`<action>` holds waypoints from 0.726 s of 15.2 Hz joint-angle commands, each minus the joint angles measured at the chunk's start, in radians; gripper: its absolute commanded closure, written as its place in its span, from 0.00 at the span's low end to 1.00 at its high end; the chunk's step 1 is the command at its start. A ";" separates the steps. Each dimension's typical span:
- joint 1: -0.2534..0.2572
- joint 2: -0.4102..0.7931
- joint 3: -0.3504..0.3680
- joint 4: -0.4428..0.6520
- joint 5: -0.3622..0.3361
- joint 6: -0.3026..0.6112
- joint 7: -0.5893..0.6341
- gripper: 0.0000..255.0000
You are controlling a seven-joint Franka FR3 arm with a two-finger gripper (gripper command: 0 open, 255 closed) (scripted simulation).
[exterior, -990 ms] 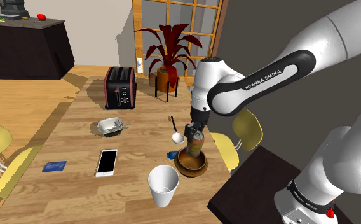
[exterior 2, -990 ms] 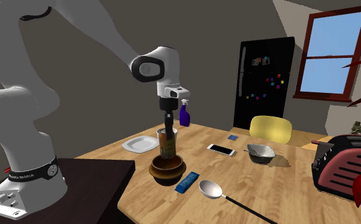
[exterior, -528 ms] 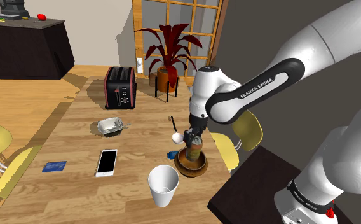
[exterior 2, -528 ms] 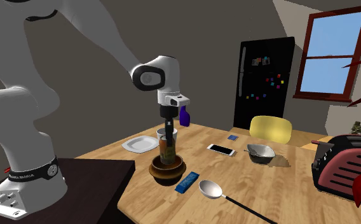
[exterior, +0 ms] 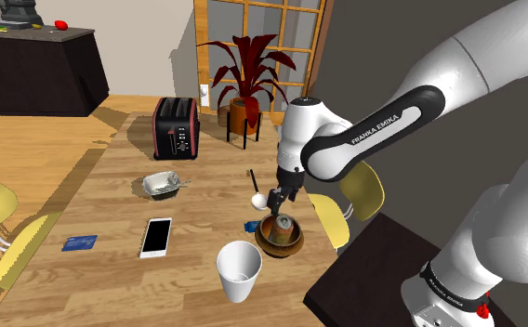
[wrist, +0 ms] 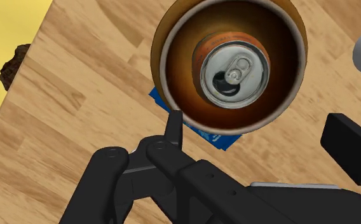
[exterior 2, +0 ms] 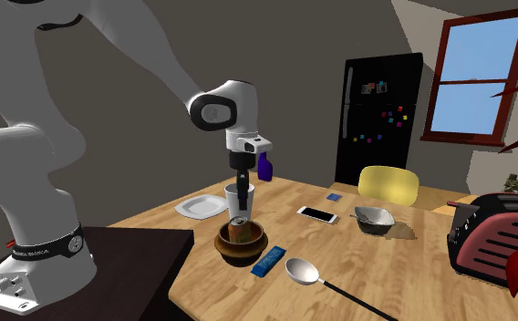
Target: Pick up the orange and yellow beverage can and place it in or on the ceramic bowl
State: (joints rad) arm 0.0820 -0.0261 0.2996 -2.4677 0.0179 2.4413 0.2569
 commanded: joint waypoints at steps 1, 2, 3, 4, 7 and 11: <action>0.000 0.000 0.000 0.000 0.000 0.000 0.000 0.00; 0.000 0.000 0.000 0.000 0.000 0.000 0.000 0.00; 0.000 0.000 0.000 0.000 0.000 0.000 0.000 0.00; 0.000 -0.028 0.000 0.010 0.011 -0.036 -0.008 0.00; 0.002 -0.097 -0.004 0.044 0.035 -0.137 -0.027 0.00; 0.002 -0.097 -0.005 0.044 0.035 -0.137 -0.027 0.00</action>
State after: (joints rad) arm 0.0842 -0.1206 0.2948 -2.4237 0.0522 2.3067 0.2310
